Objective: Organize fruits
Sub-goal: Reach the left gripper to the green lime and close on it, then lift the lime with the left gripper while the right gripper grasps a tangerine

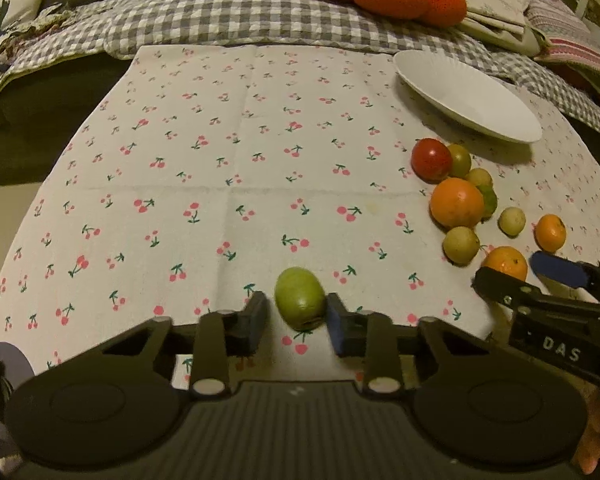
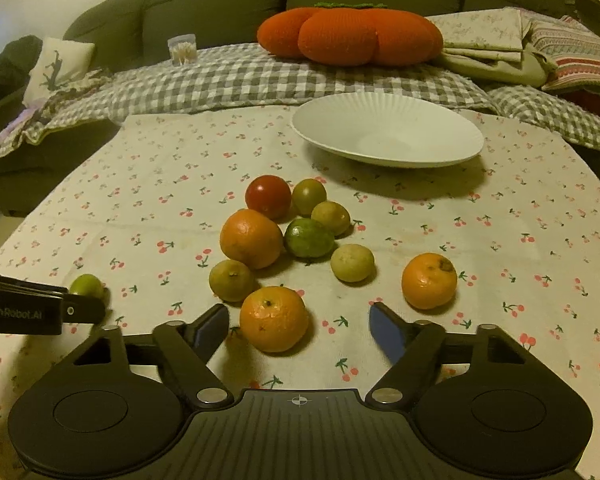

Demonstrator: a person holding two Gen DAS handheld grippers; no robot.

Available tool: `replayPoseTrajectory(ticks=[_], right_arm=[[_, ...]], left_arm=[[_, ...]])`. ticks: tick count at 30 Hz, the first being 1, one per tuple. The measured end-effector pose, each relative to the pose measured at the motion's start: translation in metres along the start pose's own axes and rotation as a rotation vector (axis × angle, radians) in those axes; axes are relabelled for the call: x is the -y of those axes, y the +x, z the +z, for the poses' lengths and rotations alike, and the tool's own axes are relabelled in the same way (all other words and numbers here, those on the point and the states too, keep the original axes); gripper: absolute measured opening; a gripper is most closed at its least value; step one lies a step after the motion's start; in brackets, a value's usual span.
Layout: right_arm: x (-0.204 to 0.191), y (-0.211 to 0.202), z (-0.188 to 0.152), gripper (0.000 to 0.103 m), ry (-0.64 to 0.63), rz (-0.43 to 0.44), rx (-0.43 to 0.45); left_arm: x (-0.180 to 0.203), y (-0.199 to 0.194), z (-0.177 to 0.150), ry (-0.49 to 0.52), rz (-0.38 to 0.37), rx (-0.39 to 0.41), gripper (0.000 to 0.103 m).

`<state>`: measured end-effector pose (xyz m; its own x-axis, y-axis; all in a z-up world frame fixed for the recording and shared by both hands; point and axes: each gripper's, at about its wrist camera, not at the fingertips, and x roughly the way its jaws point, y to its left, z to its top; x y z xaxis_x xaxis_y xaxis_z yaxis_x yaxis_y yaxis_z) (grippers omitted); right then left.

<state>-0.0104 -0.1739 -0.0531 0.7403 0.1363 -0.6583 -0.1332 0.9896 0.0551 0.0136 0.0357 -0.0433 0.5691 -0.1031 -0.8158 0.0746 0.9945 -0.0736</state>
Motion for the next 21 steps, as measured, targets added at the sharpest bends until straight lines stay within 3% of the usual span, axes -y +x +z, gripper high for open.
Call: replayPoseTrajectory(ticks=[7,21], right_arm=[[0.000,-0.004,0.005,0.033,0.009,0.050,0.004],[0.016,-0.019,0.012,0.033,0.063,0.077,0.033]], left_arm=[[-0.002,-0.002,0.003,-0.022,-0.027,0.003,0.025],[0.005,-0.012,0.012,-0.027,-0.062,0.055,0.025]])
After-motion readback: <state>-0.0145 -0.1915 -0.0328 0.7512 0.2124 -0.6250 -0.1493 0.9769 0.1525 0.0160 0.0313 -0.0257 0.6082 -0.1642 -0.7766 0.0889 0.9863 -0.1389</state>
